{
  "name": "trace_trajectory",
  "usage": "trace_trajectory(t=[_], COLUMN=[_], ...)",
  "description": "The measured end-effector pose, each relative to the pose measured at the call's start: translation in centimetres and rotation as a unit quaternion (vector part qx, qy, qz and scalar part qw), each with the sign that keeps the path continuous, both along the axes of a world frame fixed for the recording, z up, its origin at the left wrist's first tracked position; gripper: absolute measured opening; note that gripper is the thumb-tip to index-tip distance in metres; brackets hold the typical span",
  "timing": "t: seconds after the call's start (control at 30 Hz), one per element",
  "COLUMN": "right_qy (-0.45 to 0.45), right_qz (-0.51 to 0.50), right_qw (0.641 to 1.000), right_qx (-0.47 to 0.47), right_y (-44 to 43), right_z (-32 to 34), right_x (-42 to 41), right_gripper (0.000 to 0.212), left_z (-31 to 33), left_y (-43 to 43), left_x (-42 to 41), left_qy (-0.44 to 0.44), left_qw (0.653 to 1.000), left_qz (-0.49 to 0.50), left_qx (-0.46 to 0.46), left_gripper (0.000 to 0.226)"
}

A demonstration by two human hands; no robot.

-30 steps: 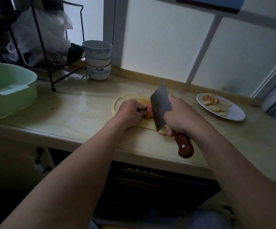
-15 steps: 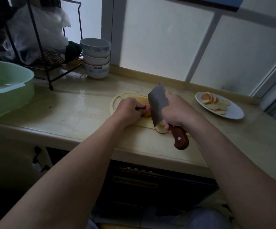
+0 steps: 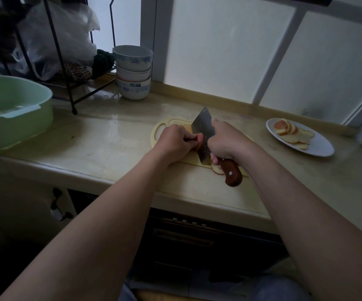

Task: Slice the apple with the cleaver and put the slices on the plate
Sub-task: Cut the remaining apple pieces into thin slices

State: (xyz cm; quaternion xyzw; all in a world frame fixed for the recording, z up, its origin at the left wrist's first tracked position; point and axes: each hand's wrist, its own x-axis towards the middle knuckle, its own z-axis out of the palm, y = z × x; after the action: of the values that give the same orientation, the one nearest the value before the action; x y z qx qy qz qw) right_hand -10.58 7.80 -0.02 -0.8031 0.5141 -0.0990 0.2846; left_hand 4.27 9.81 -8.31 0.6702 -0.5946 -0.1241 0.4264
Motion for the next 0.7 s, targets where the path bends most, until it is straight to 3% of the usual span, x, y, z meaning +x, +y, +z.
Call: trace_trajectory(t=[0.33,0.5,0.7], right_qy=[0.003,-0.027,-0.088], right_qz=[0.004,0.004,-0.025], right_qw=[1.000,0.999,0.995], right_qx=[0.016,0.045,-0.030], right_y=[-0.3,0.5,-0.2], right_z=[-0.7,0.7,0.5], right_x=[-0.7,-3.5,-2.9], right_gripper=[0.083,0.054,0.091], left_z=[0.2,0.1,0.2], left_y=[0.3,0.2,0.3], left_x=[-0.2,-0.1,-0.2], left_qy=[0.005,-0.005,-0.007], left_qw=[1.000,1.000,1.000], left_qz=[0.003,0.010,0.003], left_qx=[-0.001,0.003,0.011], left_gripper=[0.019,0.019,0.022])
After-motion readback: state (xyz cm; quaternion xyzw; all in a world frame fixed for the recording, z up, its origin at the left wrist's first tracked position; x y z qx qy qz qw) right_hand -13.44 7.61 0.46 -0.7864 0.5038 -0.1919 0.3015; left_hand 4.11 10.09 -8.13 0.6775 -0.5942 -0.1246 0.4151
